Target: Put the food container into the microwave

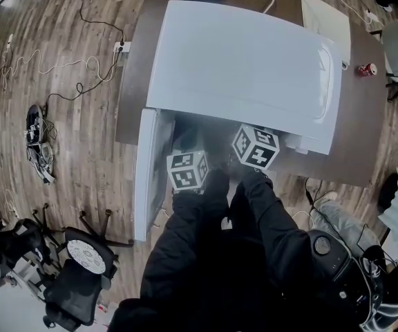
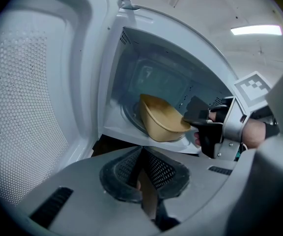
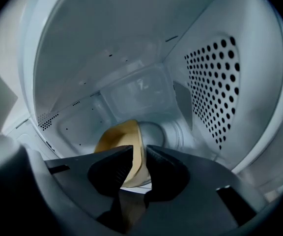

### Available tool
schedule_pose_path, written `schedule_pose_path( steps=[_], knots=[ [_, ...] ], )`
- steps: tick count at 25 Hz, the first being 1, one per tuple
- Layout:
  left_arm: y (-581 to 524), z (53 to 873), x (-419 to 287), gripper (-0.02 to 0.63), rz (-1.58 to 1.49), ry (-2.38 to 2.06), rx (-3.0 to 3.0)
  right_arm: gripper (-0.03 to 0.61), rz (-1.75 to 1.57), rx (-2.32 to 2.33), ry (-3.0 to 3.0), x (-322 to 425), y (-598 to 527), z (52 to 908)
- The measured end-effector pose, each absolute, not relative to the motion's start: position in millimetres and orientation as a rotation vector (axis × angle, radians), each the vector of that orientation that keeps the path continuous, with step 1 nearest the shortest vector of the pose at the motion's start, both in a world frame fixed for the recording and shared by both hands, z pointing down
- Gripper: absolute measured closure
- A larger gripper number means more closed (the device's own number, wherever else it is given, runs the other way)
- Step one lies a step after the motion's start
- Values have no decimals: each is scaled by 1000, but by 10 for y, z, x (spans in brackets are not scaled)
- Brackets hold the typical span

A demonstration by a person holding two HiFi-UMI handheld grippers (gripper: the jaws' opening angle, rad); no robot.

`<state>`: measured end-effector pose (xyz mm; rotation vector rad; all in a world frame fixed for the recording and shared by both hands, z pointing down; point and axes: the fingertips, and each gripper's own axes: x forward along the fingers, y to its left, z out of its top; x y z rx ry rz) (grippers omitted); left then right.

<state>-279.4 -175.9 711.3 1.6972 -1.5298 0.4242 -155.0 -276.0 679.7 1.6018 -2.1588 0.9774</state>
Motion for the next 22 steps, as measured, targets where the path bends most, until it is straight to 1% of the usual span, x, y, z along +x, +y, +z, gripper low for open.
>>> schedule_pose_path(
  steps=[1,2,10,18,22],
  knots=[
    [-1754,7105,-2798,580,422,-1529,1700,473,972,1603,-2163,-1551,-2751,6782],
    [-1748,7096,-2801,580,420,-1529,1702,465,964,1603,-2168,-1553,-2738,6766],
    [-1689,6911,-2684,580,396,-1530,1747,462,841,1538,-2219,-1535,-2477,6541],
    [-1477,6406,-2460,580,337,-1549,1823,539,661,1400,-2314,-1482,-2005,6050],
    [-1396,5968,-2281,580,305,-1575,1894,554,574,1344,-2397,-1395,-1802,5615]
  ],
)
